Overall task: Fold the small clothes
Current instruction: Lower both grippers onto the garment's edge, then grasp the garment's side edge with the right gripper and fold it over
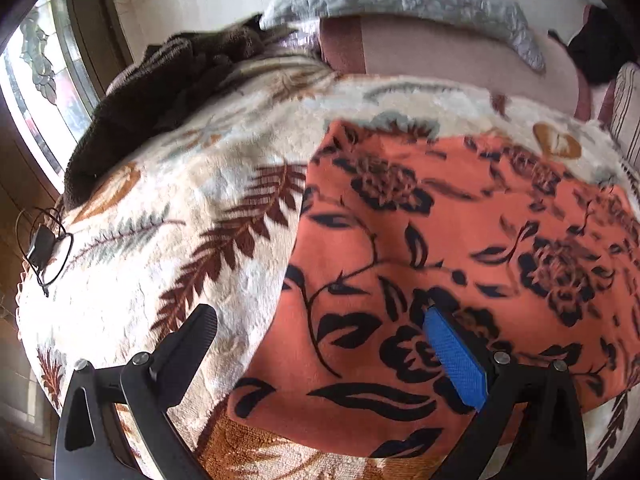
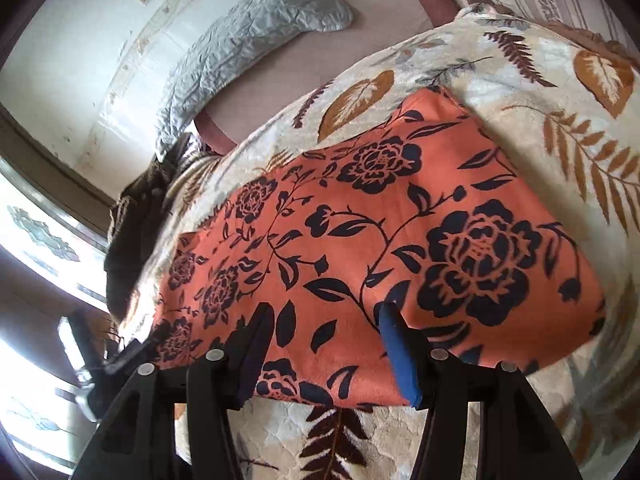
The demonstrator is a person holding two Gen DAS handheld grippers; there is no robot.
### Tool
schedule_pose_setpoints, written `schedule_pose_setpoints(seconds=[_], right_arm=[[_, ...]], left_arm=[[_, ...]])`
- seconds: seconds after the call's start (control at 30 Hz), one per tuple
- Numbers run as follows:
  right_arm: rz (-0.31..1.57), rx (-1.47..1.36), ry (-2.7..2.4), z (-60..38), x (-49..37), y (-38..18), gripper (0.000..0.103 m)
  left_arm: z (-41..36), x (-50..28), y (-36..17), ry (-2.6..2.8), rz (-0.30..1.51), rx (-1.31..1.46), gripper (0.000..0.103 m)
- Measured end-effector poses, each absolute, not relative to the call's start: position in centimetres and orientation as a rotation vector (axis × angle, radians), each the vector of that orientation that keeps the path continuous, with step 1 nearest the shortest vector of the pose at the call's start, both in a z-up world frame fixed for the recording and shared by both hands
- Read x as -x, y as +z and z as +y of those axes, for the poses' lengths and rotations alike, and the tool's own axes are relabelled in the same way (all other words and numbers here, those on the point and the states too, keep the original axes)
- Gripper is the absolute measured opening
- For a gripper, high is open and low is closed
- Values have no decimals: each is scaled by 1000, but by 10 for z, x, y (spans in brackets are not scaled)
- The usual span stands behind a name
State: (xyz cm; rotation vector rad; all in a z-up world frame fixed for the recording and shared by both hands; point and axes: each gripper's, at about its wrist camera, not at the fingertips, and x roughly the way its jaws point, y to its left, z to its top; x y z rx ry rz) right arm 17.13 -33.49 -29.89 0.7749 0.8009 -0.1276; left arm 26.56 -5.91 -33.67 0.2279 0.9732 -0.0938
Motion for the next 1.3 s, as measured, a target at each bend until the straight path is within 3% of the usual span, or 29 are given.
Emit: schedule_pose_setpoints(seconds=[0.27,0.47,0.5,0.57,0.6,0.73,0.93,1.1,1.17,1.23,1.3], right_arm=[[796,-1106,-269,-360,-107,-331,70],[641,-1300,-379,-393,-116,-354,70],[598,-1319,-386,-396,-119,-354,68],[593,-1280,-415,-396,-128,-352,30],[623,-1240,-431,-393,-135,-350,21],[615,-992,-442,-360,-163,-295,19],[608,-682,-247,-259,-237,-198,19],[729,-663,-98,-163,-300,-207,19],[822,-686,-17,-126,-323,-235,26],[932,-762,90,-98,-342,-270,44],[937,-857,148,-92,-336,-290,55]], left_arm=[[-35,-271,-321,-101,993,-73,103],[-17,-278,-306,-59,933,-61,103],[-12,-279,-306,-57,936,-47,103],[-2,-282,-304,-44,941,-22,103],[3,-282,-302,-28,937,-19,103],[32,-284,-295,47,906,-2,103],[84,-284,-282,186,855,35,103],[128,-283,-278,285,829,104,103],[137,-285,-279,307,824,114,103],[139,-287,-280,317,827,114,103],[138,-286,-280,303,825,121,103]])
